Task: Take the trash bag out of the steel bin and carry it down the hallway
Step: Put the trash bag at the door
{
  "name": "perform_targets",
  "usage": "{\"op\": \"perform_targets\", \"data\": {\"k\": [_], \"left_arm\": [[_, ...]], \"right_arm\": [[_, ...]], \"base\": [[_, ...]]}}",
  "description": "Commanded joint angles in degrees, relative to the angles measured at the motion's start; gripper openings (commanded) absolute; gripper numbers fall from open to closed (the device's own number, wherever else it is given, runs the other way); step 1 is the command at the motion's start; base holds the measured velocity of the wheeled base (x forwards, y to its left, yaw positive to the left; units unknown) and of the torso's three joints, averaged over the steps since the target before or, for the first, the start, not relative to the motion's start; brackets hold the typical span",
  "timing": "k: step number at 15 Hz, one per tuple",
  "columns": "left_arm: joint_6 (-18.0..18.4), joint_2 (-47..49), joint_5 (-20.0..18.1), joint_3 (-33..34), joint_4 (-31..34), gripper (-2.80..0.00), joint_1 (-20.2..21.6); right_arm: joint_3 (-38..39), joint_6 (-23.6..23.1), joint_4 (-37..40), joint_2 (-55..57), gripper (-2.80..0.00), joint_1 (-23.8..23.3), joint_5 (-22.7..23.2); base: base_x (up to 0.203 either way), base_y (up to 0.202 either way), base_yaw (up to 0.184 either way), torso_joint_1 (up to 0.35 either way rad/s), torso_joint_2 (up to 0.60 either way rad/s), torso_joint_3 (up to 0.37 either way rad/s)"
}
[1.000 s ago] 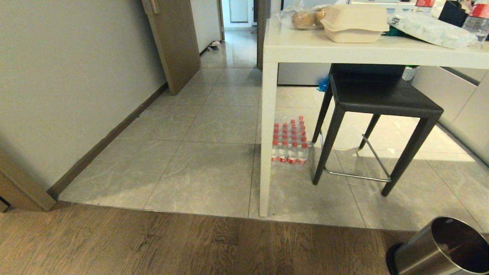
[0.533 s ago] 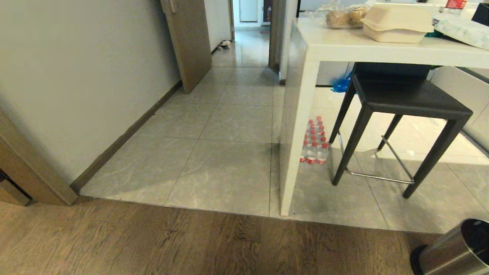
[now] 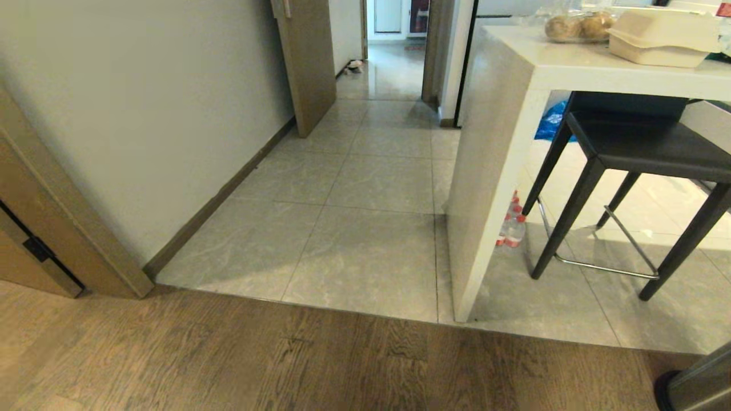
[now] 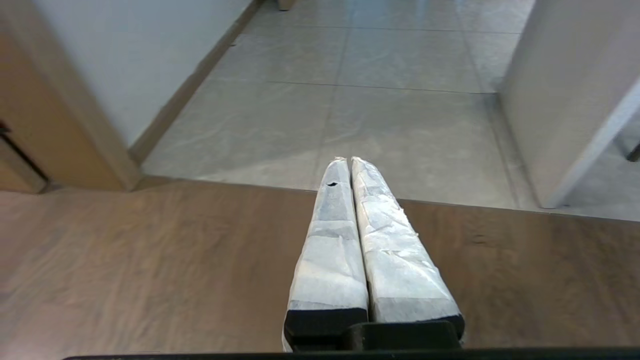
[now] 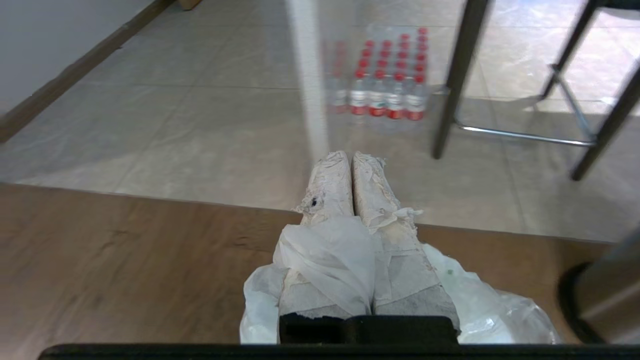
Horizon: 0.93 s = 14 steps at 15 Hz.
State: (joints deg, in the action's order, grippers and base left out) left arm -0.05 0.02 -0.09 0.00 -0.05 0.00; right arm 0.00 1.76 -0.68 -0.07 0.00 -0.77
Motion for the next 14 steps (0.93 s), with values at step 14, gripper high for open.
{"op": "perform_targets", "data": {"k": [14], "left_arm": [[-0.04,-0.02,0.0,0.0,0.05,-2.8,0.0]], "right_arm": [[0.0,0.18,-0.11,0.07,-2.8,0.0,-0.02]], "base": [[0.0,0.147,0.005,0.002,0.0,0.003]]}}
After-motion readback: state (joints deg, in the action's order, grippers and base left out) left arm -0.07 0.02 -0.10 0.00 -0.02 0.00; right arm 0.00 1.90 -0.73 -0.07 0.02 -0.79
